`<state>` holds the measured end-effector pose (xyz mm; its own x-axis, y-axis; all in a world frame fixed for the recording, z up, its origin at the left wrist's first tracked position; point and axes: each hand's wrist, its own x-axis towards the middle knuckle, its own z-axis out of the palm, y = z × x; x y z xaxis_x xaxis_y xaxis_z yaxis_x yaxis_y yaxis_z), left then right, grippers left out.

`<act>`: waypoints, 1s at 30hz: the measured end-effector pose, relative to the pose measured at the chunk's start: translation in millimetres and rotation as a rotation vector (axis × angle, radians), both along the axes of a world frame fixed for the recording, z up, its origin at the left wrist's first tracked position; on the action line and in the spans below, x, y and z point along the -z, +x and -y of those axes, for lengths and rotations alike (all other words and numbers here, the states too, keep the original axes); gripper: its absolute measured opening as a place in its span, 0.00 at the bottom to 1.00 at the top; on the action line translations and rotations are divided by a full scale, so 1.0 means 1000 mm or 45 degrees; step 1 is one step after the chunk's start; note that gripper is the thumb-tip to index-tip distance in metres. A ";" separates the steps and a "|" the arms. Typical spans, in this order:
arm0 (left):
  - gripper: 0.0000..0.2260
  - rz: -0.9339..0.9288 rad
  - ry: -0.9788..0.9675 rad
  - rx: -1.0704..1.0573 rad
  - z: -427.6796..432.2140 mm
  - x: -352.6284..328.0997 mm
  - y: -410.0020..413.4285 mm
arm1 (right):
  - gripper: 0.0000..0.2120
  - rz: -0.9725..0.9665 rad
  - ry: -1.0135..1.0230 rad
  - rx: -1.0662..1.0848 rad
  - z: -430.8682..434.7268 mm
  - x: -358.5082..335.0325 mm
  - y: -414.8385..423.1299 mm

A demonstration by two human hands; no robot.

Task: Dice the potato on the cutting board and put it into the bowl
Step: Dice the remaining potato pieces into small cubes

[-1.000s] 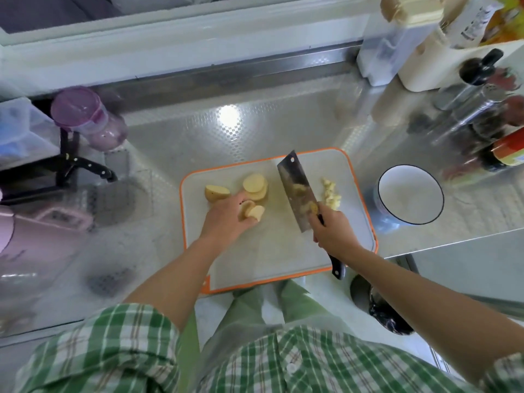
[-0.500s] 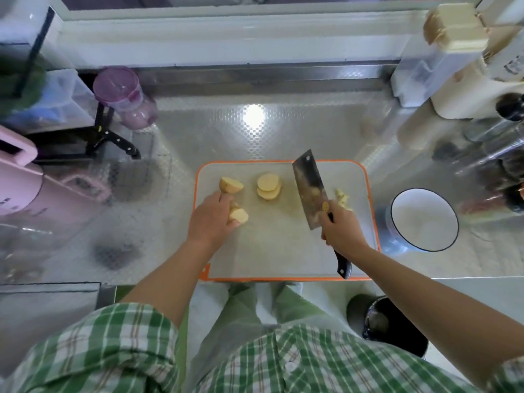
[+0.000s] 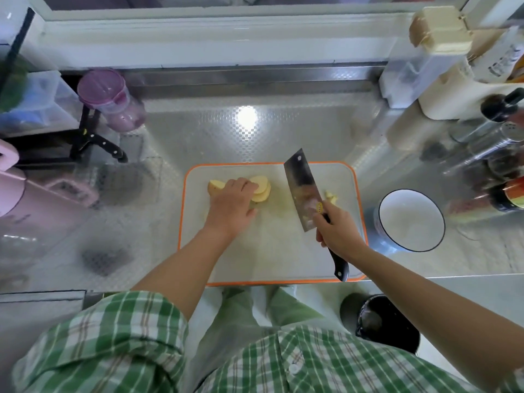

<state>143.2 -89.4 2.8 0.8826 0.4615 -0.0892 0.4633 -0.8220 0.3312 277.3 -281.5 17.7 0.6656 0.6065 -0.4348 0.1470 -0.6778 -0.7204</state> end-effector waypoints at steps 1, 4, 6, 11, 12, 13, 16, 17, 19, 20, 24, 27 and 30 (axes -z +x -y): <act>0.26 -0.074 -0.040 0.034 0.000 0.001 0.009 | 0.07 -0.012 -0.003 0.002 0.002 -0.001 0.000; 0.33 -0.279 -0.043 0.117 -0.003 0.007 0.029 | 0.07 -0.029 -0.013 0.020 0.007 0.000 0.001; 0.33 -0.295 -0.030 0.107 -0.006 0.011 0.035 | 0.07 -0.041 -0.018 0.037 0.009 0.001 0.002; 0.25 -0.200 -0.005 0.098 -0.014 0.012 0.040 | 0.07 -0.032 -0.024 0.068 0.005 0.002 0.004; 0.24 -0.183 -0.023 0.088 -0.014 0.011 0.040 | 0.06 -0.032 -0.028 0.067 0.005 0.002 0.005; 0.23 -0.168 -0.047 0.075 -0.014 0.010 0.041 | 0.06 -0.035 -0.030 0.066 0.004 0.003 0.005; 0.22 -0.156 -0.097 0.057 -0.013 0.011 0.042 | 0.07 -0.047 -0.019 0.062 0.001 0.005 0.006; 0.22 -0.161 -0.090 0.060 -0.013 0.011 0.043 | 0.07 -0.046 -0.017 0.062 0.000 0.005 0.007; 0.24 -0.182 -0.076 0.066 -0.013 0.011 0.043 | 0.06 -0.038 -0.014 0.055 -0.003 0.005 0.008; 0.26 -0.194 -0.077 0.064 -0.013 0.012 0.044 | 0.06 -0.038 -0.013 0.052 -0.004 0.005 0.009; 0.25 -0.229 -0.086 0.040 -0.014 0.012 0.046 | 0.06 -0.033 -0.042 0.034 -0.007 0.005 0.010; 0.23 -0.220 -0.095 0.058 -0.017 0.013 0.048 | 0.06 -0.026 -0.061 0.026 -0.007 0.004 0.012; 0.22 -0.189 -0.122 0.073 -0.019 0.012 0.049 | 0.07 -0.027 -0.061 0.021 -0.007 0.005 0.013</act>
<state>191.8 -70.3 -9.1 0.8811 0.3939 -0.2616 0.4662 -0.8166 0.3404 290.7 -274.0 12.9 0.6657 0.5737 -0.4772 0.1208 -0.7139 -0.6898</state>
